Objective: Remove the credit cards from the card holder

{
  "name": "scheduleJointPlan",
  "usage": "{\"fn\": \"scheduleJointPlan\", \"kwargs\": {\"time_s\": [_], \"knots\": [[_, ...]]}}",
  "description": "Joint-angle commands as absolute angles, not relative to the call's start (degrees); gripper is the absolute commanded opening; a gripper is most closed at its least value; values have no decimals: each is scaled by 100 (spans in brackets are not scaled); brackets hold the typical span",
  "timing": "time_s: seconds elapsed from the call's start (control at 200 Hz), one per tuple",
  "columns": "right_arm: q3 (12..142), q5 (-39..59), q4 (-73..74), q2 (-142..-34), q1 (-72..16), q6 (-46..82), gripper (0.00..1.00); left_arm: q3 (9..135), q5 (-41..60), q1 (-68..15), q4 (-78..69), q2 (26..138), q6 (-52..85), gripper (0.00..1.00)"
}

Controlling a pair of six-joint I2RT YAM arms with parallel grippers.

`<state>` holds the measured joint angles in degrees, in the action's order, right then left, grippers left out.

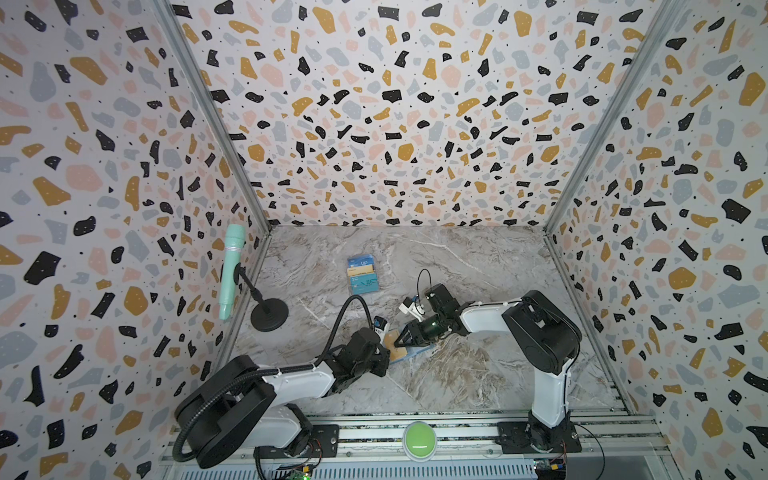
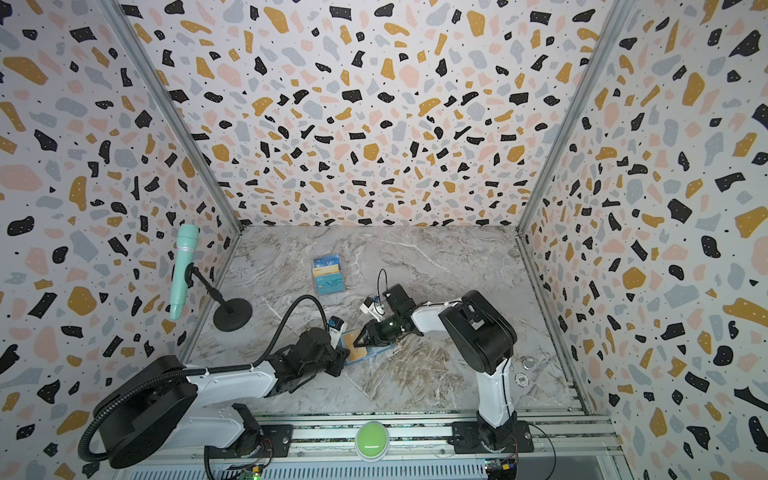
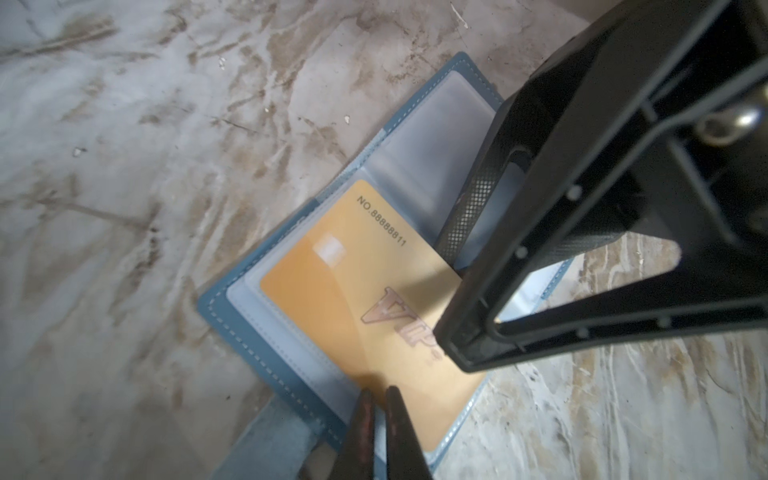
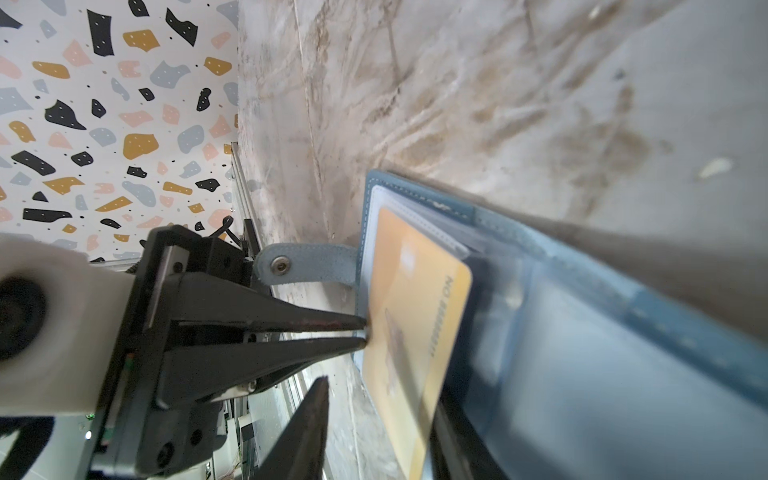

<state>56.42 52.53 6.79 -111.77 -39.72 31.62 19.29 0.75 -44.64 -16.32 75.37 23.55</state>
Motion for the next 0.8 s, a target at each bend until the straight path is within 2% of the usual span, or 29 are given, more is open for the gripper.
{"fn": "scheduleJointPlan", "kwargs": {"time_s": [0.0, 0.28, 0.796], "knots": [[5532, 5574, 914, -11229, -4008, 3349, 40, 1806, -105, -4438, -1296, 7449, 2351, 11], [5448, 6101, 1223, -11130, -3889, 3420, 39, 1771, -158, -4425, -1292, 7414, 2391, 11], [5058, 6293, 1688, -10927, -3588, 3643, 35, 1854, -158, -4430, -1239, 7585, 2391, 11]]}}
